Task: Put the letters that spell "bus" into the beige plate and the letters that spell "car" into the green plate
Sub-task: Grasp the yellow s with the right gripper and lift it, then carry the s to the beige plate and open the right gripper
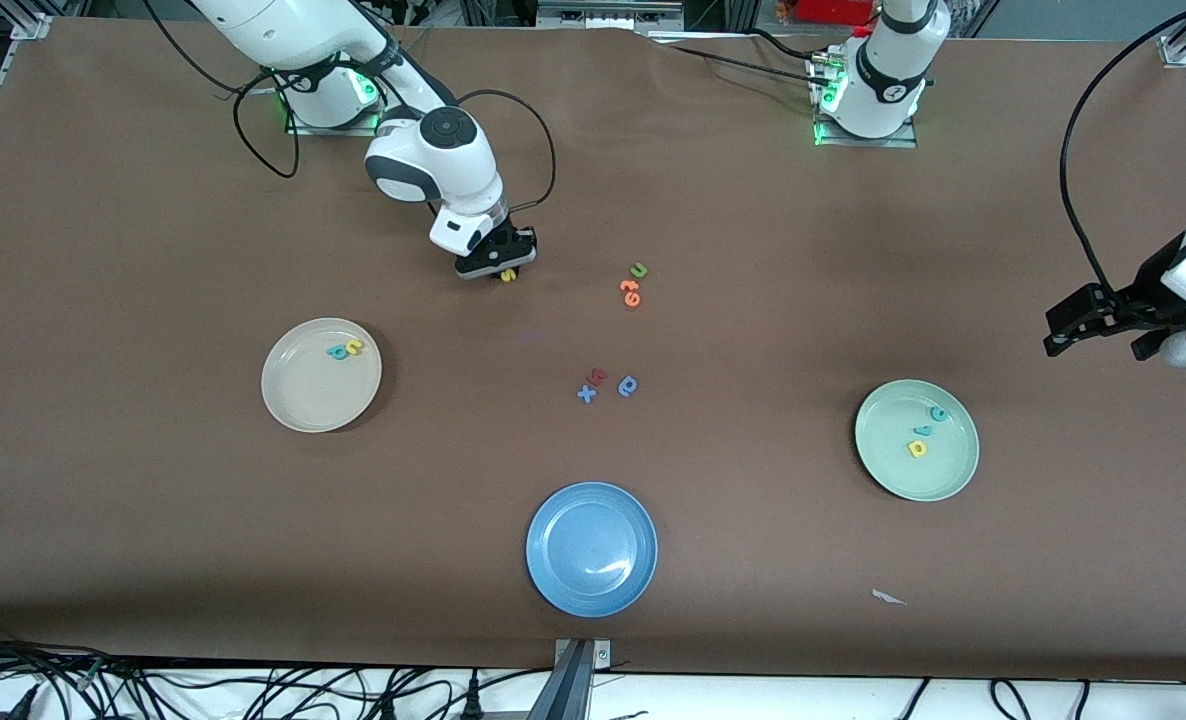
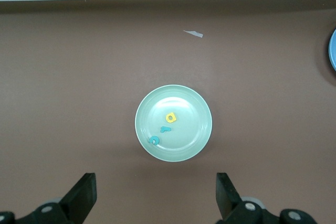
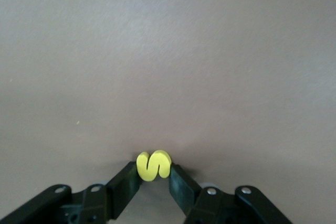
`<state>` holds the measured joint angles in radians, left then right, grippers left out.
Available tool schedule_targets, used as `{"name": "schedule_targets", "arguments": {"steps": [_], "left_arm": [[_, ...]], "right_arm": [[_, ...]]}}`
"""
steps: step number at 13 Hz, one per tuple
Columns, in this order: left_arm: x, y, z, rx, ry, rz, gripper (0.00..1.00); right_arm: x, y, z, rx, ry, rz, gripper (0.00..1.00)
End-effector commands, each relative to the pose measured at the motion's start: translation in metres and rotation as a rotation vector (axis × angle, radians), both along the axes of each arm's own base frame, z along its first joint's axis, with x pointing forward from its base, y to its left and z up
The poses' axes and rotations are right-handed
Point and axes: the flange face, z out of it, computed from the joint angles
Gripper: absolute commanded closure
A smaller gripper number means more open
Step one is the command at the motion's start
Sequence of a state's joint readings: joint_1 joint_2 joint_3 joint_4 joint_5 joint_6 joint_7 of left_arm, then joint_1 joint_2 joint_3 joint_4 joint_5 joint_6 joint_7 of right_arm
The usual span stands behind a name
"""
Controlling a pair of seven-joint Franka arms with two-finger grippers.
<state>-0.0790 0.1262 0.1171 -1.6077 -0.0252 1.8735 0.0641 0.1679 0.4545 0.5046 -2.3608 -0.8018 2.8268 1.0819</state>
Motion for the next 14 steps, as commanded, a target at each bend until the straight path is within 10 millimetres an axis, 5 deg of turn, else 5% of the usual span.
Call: {"name": "schedule_targets", "arguments": {"steps": [1, 7, 9, 14], "left_arm": [[0.000, -0.001, 0.001, -0.022, -0.003, -0.013, 0.00], [0.000, -0.001, 0.002, -0.022, -0.004, -0.013, 0.00], [0.000, -0.002, 0.001, -0.022, -0.003, -0.014, 0.00], [0.000, -0.001, 0.001, -0.022, -0.003, -0.013, 0.00]], "right_arm": [[0.017, -0.017, 0.018, -0.046, -0.057, 0.002, 0.79], [0.032, -0.033, 0.041, -0.088, -0.109, 0.008, 0.80], [0.051, -0.057, 0.058, -0.149, -0.143, 0.032, 0.80], [0.109, -0.154, 0.074, -0.306, -0.134, 0.218, 0.79]]}}
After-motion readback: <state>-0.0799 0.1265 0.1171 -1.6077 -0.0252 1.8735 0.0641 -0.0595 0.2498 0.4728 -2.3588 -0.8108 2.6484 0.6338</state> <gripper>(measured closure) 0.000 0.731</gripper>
